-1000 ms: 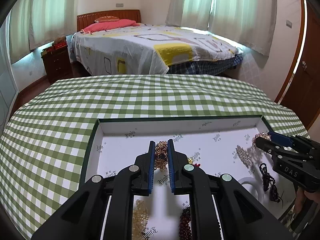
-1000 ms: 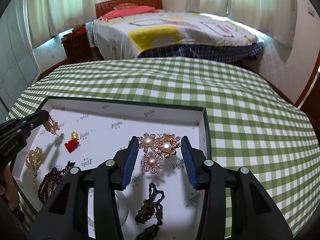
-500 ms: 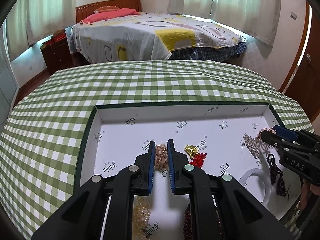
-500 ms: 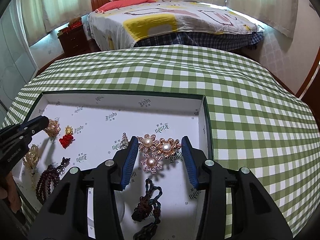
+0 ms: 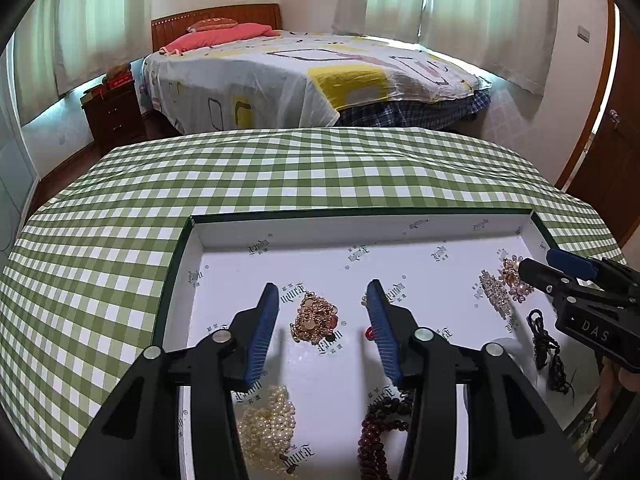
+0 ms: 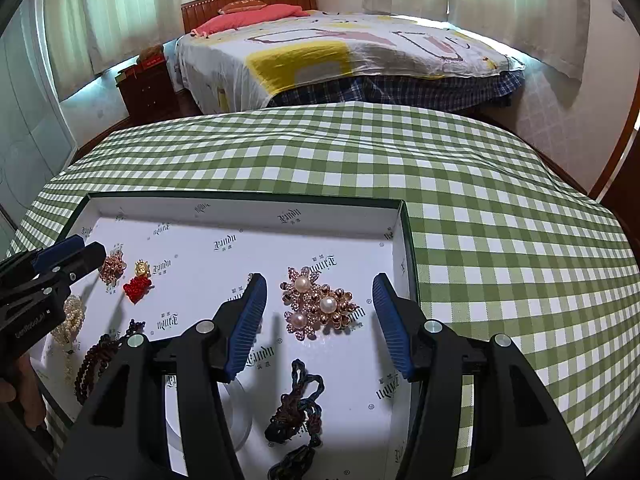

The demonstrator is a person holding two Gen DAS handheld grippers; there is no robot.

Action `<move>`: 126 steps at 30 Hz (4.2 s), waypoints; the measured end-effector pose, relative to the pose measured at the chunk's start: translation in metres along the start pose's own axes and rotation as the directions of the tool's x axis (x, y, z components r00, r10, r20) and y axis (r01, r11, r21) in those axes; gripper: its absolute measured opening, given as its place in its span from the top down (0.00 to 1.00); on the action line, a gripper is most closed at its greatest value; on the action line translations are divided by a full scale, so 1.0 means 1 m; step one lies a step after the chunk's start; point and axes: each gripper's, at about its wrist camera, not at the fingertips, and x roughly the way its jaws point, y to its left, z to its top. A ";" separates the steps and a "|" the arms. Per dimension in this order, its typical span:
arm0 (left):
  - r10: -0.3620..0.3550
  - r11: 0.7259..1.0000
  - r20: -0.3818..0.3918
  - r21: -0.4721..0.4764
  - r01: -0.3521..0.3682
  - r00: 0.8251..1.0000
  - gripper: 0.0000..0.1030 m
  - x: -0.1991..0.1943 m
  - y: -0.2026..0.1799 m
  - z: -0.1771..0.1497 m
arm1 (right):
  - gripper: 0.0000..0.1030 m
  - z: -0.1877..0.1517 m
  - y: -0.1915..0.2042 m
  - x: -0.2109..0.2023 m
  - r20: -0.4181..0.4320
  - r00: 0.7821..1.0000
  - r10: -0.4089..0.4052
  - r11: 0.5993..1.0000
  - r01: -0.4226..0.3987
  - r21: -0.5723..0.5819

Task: Organize jewelry
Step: 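Grasp the silver pearl ring with the right gripper while the left moves to the red tassel, then grasp the red tassel with gold coin using the left gripper while the right holds the ring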

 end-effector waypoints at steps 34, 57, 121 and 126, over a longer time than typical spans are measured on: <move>-0.043 0.999 0.144 -0.013 0.046 0.989 0.43 -0.102 -0.014 -0.040 | 0.45 -0.041 0.007 -0.104 0.144 0.989 -0.021 0.997 0.030 -0.065; -0.035 0.999 0.083 0.006 0.034 0.996 0.44 -0.115 -0.026 -0.109 | 0.45 -0.131 -0.010 -0.123 0.098 0.994 -0.047 0.994 0.056 -0.097; -0.077 0.996 -0.037 0.043 0.078 0.996 0.70 -0.078 -0.034 -0.137 | 0.79 -0.151 -0.007 -0.097 0.001 0.999 0.053 0.997 -0.053 -0.055; -0.081 0.995 -0.036 0.052 0.083 0.996 0.74 -0.077 -0.035 -0.137 | 0.79 -0.152 -0.006 -0.096 -0.001 0.999 0.054 0.997 -0.054 -0.060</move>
